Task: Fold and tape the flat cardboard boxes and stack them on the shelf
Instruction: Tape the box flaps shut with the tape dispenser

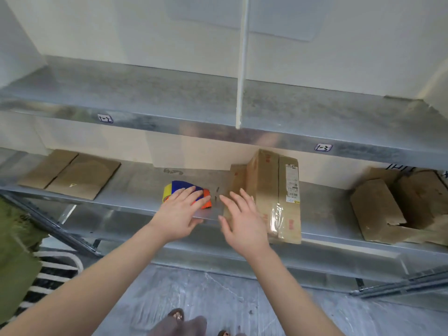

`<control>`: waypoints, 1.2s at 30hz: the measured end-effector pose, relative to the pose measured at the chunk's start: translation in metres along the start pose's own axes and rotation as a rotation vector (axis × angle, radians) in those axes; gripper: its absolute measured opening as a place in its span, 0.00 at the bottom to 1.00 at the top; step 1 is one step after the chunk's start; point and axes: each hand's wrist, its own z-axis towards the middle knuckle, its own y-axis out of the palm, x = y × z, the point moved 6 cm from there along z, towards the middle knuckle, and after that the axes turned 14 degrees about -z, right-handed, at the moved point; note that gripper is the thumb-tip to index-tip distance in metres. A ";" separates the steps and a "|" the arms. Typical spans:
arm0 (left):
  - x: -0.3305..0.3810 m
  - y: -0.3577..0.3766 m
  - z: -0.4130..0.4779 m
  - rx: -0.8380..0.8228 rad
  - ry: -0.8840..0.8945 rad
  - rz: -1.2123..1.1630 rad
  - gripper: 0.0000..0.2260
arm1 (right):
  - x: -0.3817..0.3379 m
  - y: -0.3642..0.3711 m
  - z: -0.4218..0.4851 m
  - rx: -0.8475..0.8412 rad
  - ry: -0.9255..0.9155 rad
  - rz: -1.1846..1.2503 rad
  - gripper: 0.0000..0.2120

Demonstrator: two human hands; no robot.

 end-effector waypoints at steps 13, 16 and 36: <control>-0.116 0.011 0.042 -0.138 0.020 -0.023 0.33 | -0.019 0.113 0.060 -0.293 0.260 -0.042 0.26; -0.123 0.022 0.053 -0.177 0.043 -0.040 0.33 | -0.017 0.128 0.058 -0.348 0.325 -0.048 0.26; -0.129 0.044 0.066 -0.207 0.060 -0.410 0.27 | 0.003 0.142 0.053 -0.300 0.511 0.060 0.23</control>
